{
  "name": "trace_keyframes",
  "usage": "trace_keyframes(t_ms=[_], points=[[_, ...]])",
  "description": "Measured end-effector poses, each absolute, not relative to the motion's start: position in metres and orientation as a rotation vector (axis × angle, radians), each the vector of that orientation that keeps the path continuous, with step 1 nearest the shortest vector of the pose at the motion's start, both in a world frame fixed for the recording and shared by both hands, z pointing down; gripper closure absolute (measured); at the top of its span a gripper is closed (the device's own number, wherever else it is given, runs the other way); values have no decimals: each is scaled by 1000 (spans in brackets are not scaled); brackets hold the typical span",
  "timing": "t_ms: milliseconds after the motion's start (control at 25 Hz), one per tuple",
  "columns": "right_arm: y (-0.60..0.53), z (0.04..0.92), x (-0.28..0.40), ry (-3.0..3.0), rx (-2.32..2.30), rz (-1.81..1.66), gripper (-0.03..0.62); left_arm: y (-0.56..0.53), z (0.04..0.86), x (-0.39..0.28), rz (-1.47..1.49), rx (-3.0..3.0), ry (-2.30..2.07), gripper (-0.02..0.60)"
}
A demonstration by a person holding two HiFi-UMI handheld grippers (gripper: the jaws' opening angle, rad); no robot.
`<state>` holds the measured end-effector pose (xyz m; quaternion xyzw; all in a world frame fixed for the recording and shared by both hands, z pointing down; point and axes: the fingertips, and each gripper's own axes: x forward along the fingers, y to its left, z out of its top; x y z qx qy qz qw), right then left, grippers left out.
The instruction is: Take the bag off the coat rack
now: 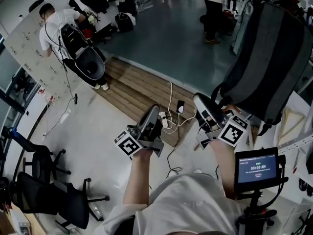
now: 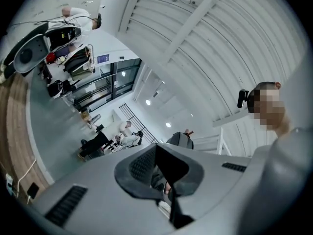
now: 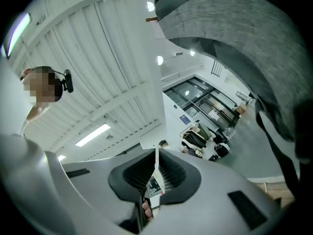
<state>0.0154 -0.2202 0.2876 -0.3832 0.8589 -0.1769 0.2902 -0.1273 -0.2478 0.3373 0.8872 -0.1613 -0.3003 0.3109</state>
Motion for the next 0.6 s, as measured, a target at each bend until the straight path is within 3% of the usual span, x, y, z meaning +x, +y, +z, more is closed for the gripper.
trace_keyframes(t_ms=[400, 600], points=[[-195, 142, 120, 2294, -1079, 63, 577, -272, 212, -16, -906, 2672, -237, 571], [-153, 110, 200, 2165, -1304, 312, 554, -272, 172, 54, -908, 2805, -114, 476]])
